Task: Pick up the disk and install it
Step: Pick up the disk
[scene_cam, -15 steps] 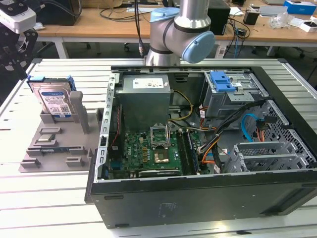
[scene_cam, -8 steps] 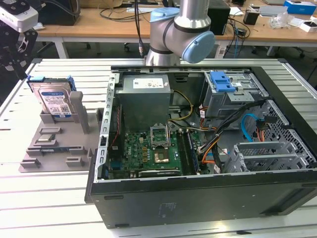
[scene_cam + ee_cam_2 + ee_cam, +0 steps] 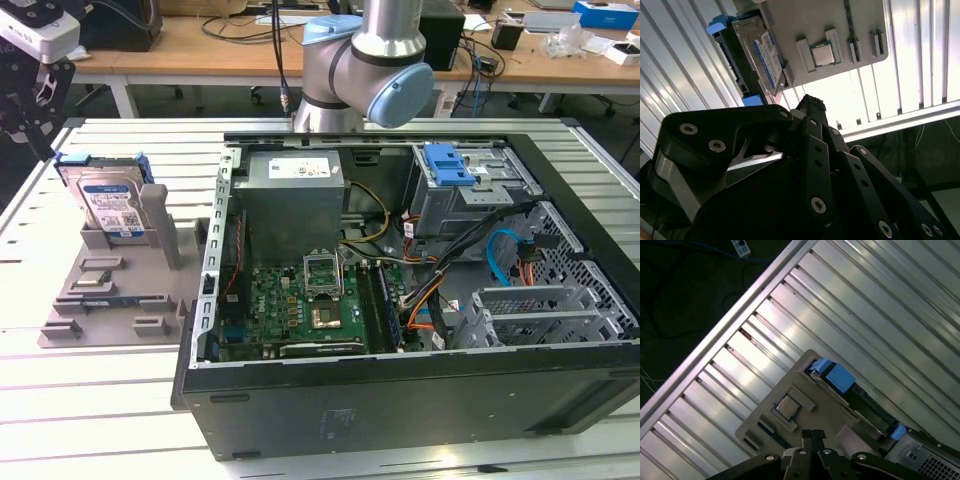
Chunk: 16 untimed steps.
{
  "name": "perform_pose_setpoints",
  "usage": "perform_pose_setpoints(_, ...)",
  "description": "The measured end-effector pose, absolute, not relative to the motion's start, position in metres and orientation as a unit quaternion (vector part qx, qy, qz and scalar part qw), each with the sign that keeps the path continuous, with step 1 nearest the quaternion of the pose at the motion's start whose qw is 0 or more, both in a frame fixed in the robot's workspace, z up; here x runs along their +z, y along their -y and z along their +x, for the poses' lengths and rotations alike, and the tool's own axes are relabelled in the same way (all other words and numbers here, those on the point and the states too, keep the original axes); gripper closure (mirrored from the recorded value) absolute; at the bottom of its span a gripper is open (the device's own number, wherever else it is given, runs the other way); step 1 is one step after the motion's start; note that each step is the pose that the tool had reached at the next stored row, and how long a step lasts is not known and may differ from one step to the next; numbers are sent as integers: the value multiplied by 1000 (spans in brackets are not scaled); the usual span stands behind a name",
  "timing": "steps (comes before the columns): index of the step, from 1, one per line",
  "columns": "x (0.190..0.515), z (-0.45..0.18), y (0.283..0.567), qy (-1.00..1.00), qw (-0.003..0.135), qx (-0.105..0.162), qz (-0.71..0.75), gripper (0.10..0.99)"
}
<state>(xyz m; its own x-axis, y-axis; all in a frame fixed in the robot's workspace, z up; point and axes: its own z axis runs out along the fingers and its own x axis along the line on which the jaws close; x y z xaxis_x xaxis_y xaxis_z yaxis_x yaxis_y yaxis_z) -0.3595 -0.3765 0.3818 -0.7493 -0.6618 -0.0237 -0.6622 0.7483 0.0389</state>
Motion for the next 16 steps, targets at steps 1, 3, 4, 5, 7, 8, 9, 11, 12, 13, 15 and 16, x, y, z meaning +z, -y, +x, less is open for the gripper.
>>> perform_pose_setpoints(1,382,-360,377,-934,4,22,-357,980)
perform_pose_setpoints(3,382,-360,377,-931,4,22,-364,980)
perform_pose_setpoints(4,382,-360,377,-930,4,22,-368,980)
perform_pose_setpoints(5,382,-360,377,-929,4,22,-370,980)
perform_pose_setpoints(7,382,-360,377,-924,4,22,-381,980)
perform_pose_setpoints(8,382,-360,377,-923,4,22,-384,980)
perform_pose_setpoints(9,382,-360,377,-921,3,23,-388,980)
perform_pose_setpoints(11,382,-360,377,-919,3,23,-394,980)
perform_pose_setpoints(12,382,-360,377,-916,3,23,-401,980)
perform_pose_setpoints(13,382,-360,377,-914,3,23,-404,980)
perform_pose_setpoints(15,382,-360,377,-911,3,23,-413,980)
perform_pose_setpoints(16,382,-360,377,-907,3,23,-420,980)
